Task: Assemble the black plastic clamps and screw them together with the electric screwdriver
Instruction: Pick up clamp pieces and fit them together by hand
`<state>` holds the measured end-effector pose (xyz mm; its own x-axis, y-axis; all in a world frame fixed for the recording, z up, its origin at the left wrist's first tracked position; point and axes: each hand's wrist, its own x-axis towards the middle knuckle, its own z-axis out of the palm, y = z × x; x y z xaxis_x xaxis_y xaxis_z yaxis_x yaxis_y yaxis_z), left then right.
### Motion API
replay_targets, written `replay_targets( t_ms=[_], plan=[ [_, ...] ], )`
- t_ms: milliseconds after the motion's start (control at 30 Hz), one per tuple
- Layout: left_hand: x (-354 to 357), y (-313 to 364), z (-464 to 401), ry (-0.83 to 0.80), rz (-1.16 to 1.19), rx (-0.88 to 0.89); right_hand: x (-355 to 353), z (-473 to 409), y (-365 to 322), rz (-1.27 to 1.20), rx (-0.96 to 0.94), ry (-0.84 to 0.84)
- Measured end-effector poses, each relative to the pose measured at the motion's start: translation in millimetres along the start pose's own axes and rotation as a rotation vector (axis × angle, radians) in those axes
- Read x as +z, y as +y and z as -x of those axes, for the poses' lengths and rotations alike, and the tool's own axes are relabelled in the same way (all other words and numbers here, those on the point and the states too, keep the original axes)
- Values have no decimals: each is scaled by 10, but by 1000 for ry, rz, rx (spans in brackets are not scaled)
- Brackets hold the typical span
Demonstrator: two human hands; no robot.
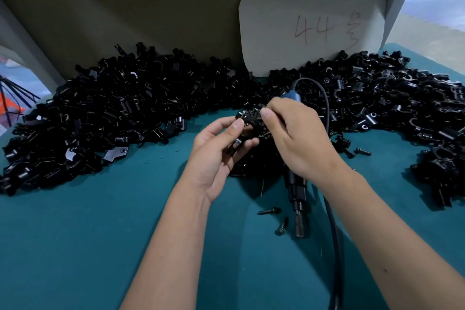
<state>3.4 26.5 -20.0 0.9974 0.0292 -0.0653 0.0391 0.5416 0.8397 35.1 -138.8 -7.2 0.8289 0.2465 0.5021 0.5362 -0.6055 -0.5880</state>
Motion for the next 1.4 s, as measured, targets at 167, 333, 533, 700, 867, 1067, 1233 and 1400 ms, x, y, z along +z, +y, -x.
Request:
replay_targets(
  t_ms=[167,333,533,700,867,1067,1233,1400],
  plan=[
    [10,-3,11,-44,7,-43,-55,-19,26,-106,11,-67],
    [20,-38,-1,-19,-35,-66,-60,-4,22,-178,16,-88],
    [-11,-7,-14,-10,46,-157,-141,-49,109,-258,-46,-135],
    [13,-13,12,-63,98,-193,-148,-56,97,-284,-29,-122],
    [55,-20,32,-84,95,-180,-104,-31,21,-186,-19,-70],
    [70,10,53,-60,123,-208,-122,-22,-57,-154,4,-142],
    [73,17,46,-5,183,-246,-128,-10,-5,-227,-13,-269],
    [38,29,53,-30,95,-243,9,-17,-35,-90,-30,-189]
  ],
)
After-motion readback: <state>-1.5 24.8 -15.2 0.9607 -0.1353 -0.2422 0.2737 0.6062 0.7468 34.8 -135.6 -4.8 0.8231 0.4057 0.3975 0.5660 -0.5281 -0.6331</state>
